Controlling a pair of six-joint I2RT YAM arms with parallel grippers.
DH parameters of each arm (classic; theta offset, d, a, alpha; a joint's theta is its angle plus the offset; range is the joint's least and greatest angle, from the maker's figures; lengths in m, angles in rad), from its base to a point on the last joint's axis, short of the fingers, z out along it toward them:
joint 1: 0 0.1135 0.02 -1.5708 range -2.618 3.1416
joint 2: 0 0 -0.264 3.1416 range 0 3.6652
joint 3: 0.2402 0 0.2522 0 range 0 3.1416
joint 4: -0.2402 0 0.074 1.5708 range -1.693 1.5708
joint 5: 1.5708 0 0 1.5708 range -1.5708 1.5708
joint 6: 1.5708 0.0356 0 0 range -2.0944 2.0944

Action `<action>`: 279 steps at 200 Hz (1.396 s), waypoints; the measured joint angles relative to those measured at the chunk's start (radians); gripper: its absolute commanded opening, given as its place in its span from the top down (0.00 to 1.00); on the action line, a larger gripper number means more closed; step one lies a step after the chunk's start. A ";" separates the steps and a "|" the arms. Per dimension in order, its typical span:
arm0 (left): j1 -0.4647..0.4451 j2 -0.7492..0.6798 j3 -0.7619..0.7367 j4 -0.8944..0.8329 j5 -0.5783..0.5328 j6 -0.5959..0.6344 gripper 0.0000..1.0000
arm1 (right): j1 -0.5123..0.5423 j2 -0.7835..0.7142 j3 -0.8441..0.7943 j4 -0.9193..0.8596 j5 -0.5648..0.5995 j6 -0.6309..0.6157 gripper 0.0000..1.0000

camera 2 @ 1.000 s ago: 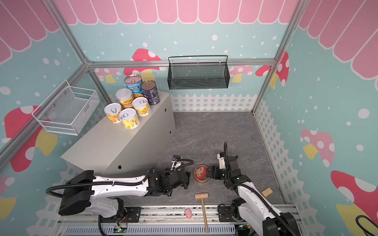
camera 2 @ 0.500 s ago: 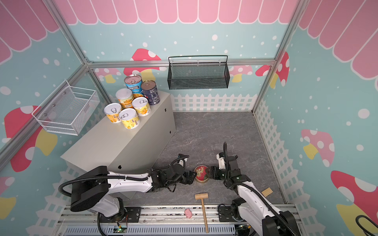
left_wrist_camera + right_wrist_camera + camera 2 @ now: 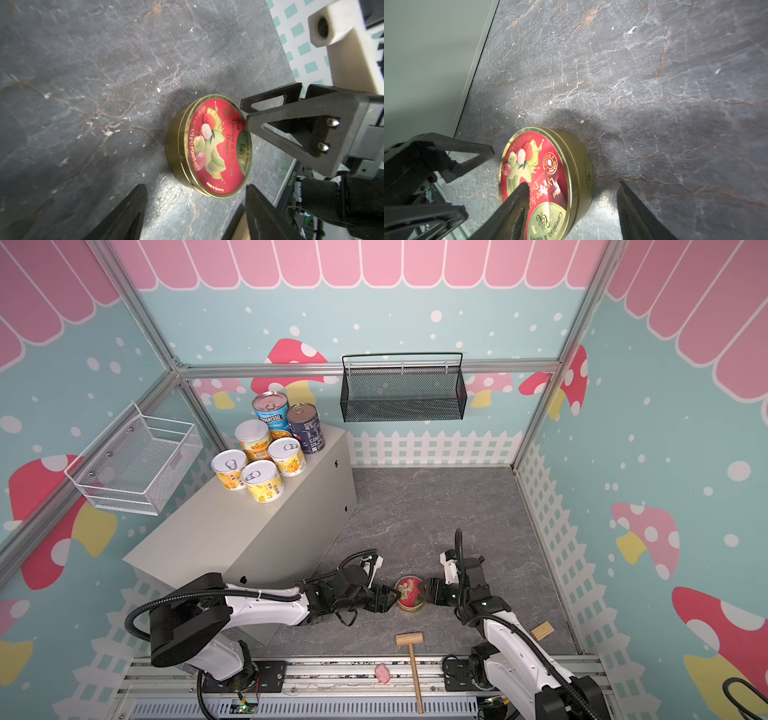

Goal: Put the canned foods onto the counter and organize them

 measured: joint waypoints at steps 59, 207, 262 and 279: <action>0.013 0.068 0.028 -0.006 0.100 -0.003 0.47 | 0.001 -0.003 0.000 0.000 -0.007 0.012 0.38; 0.036 0.126 0.061 0.027 0.141 -0.035 0.61 | 0.008 -0.011 -0.033 0.010 -0.054 0.024 0.52; 0.048 0.130 0.068 0.029 0.134 -0.056 0.66 | 0.012 -0.007 -0.033 0.024 -0.105 0.018 0.54; 0.050 0.130 0.072 0.021 0.129 -0.058 0.67 | 0.013 0.008 -0.033 0.033 -0.115 0.015 0.55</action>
